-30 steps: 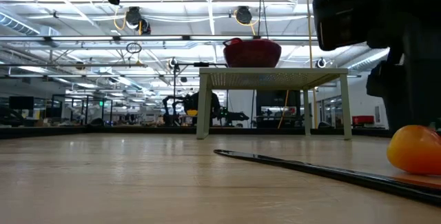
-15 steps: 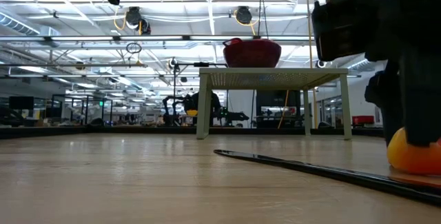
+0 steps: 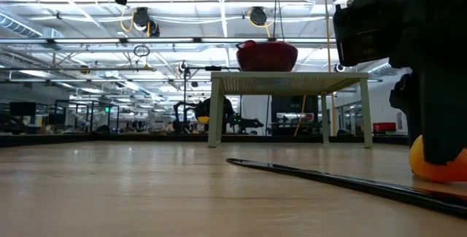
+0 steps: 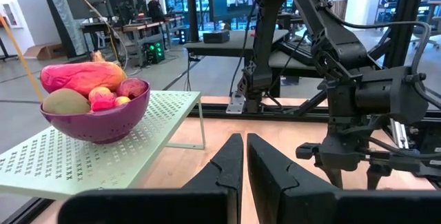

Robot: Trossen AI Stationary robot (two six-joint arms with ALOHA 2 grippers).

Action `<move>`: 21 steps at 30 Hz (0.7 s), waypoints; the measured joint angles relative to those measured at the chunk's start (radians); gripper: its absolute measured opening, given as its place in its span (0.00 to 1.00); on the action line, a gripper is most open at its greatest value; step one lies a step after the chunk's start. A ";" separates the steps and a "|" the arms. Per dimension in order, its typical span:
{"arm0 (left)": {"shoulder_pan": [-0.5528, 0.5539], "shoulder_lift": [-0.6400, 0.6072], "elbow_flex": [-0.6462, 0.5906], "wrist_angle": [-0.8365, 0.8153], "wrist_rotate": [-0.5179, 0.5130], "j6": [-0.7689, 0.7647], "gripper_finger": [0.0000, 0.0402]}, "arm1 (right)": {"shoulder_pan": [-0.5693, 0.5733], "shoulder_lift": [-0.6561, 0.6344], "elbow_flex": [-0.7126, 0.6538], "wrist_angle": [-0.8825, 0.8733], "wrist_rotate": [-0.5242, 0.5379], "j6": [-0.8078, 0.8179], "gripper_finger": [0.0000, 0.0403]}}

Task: Pick & Place Fruit
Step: Put the orange pear into the violet strainer bowl on the shelf

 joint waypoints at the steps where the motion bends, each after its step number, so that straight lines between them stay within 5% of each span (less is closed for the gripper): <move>1: 0.000 0.000 0.000 0.000 0.000 0.000 0.05 | 0.000 0.000 0.000 -0.002 0.000 0.000 0.48; 10: 0.000 0.000 0.000 0.000 0.000 0.000 0.05 | 0.003 0.001 -0.002 -0.006 0.002 0.004 0.32; 21: 0.000 0.000 0.000 0.000 0.000 0.000 0.05 | 0.003 -0.011 -0.003 -0.001 -0.004 0.003 0.31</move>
